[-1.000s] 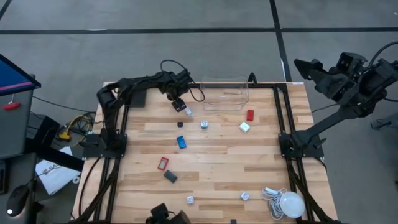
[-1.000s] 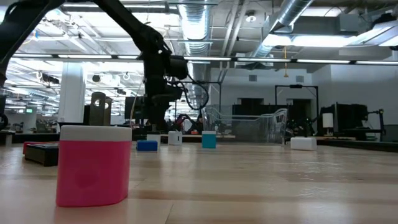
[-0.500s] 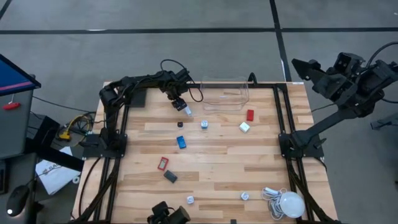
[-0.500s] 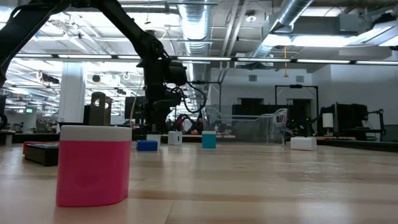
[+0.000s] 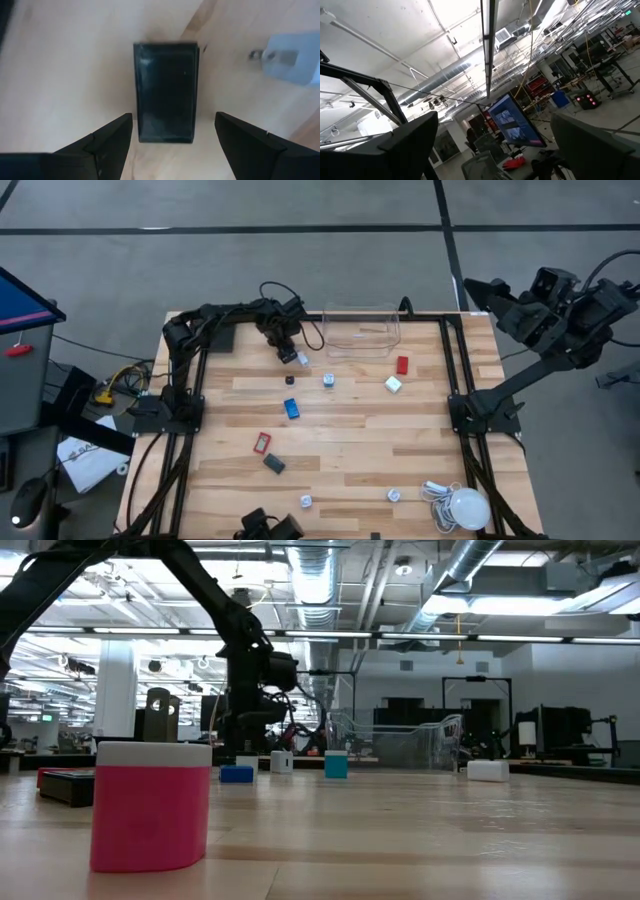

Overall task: Pick & Place Office items
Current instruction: Put the top black digital clock into the black basket

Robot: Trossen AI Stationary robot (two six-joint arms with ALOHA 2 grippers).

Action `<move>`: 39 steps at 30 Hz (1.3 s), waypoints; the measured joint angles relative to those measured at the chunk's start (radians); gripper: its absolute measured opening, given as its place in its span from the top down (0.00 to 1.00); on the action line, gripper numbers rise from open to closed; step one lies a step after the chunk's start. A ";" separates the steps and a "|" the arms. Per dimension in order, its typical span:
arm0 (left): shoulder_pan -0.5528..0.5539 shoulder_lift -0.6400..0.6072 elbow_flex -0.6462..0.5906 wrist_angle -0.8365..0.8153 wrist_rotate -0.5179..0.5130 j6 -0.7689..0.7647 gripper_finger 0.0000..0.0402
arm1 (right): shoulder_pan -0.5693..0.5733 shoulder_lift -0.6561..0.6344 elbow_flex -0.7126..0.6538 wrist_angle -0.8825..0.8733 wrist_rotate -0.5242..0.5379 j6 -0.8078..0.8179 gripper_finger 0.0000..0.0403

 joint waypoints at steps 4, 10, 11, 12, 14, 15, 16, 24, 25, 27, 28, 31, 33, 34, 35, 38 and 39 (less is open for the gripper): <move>0.000 -0.007 -0.036 0.034 0.007 -0.014 0.36 | 0.000 0.000 0.000 0.000 -0.001 0.000 0.06; -0.001 -0.008 -0.055 0.069 0.017 -0.048 0.57 | 0.000 0.000 0.000 -0.001 -0.003 0.000 0.06; 0.000 -0.008 -0.055 0.072 0.020 -0.054 0.61 | 0.000 0.000 0.000 -0.001 -0.003 0.000 0.06; 0.000 -0.011 -0.056 0.075 0.022 -0.057 0.63 | 0.000 0.000 0.000 -0.001 -0.003 0.000 0.06; 0.000 -0.011 -0.056 0.077 0.022 -0.059 0.63 | 0.000 0.000 0.000 -0.001 -0.003 0.000 0.06; 0.000 -0.012 -0.056 0.078 0.022 -0.058 0.63 | 0.000 0.000 0.000 -0.001 -0.003 0.000 0.06; 0.001 -0.018 -0.057 0.077 0.022 -0.058 0.63 | 0.000 0.000 0.000 -0.001 -0.003 0.000 0.06; 0.003 -0.076 -0.060 0.076 0.010 -0.074 0.63 | 0.000 0.016 0.000 -0.004 -0.004 0.003 0.06; 0.003 -0.092 -0.060 0.079 0.010 -0.076 0.63 | 0.000 0.019 0.000 -0.005 -0.004 0.003 0.06; 0.003 -0.120 -0.058 0.067 0.010 -0.097 0.63 | 0.000 0.028 0.000 -0.008 -0.005 0.011 0.06; 0.003 -0.135 -0.059 0.054 0.010 -0.109 0.63 | 0.000 0.031 0.000 -0.004 -0.005 0.016 0.06; 0.006 -0.195 -0.058 0.015 0.000 -0.165 0.63 | 0.006 0.039 0.000 -0.001 -0.007 0.026 0.06; 0.006 -0.239 -0.064 -0.010 -0.009 -0.213 0.63 | 0.015 0.044 0.000 0.002 -0.008 0.026 0.06; 0.006 -0.264 -0.076 -0.013 -0.016 -0.238 0.63 | 0.022 0.047 0.000 0.003 -0.008 0.026 0.06; 0.006 -0.291 -0.087 -0.021 -0.024 -0.263 0.63 | 0.029 0.050 0.000 0.004 -0.007 0.027 0.06; 0.010 -0.381 -0.137 -0.058 -0.065 -0.347 0.63 | 0.050 0.054 0.000 0.011 -0.003 0.033 0.06; 0.013 -0.415 -0.163 -0.071 -0.072 -0.383 0.63 | 0.056 0.056 0.000 0.020 -0.002 0.037 0.06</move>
